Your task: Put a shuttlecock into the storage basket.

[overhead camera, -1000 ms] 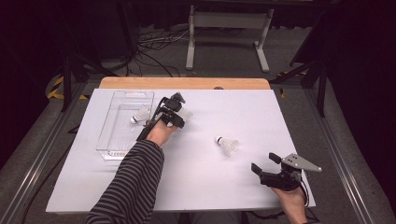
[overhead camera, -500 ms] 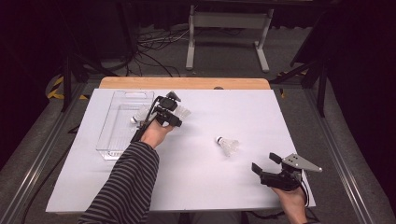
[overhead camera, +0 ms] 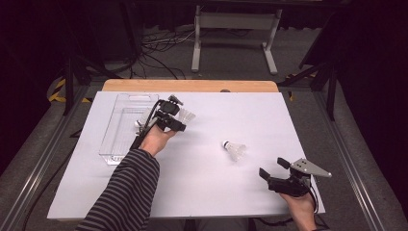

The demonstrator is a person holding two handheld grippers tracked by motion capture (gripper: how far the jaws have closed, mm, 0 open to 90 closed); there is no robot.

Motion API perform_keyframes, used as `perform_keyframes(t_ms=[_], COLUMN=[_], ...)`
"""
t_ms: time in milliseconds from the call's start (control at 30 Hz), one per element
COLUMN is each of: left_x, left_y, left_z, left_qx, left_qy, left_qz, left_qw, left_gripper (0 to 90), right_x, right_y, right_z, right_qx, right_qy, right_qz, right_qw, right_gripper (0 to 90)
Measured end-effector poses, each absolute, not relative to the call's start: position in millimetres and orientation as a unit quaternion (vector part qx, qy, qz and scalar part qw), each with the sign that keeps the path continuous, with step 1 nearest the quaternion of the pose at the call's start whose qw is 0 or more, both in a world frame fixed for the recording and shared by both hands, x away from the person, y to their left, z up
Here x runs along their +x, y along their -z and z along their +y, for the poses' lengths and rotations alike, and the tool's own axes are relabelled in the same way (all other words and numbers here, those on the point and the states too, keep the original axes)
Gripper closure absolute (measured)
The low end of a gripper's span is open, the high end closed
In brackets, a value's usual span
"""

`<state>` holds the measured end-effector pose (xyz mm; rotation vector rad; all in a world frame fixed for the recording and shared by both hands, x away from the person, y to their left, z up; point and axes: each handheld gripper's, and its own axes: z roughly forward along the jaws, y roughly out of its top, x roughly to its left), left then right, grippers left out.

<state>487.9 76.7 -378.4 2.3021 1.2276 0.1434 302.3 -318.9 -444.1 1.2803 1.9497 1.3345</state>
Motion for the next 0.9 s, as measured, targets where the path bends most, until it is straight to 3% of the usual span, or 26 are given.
perform_keyframes(t_ms=[900], left_x=[461.0], left_y=[366.1], left_z=[88.8], left_qx=[0.847], left_qy=[-0.062], left_qz=[0.433], left_qw=[0.302], left_gripper=[65.4], right_x=[302.3], right_y=[443.9], right_z=[-318.9], right_qx=[0.466], right_qy=[-0.485], right_qz=[0.705], right_qw=[0.225], right_gripper=[11.6])
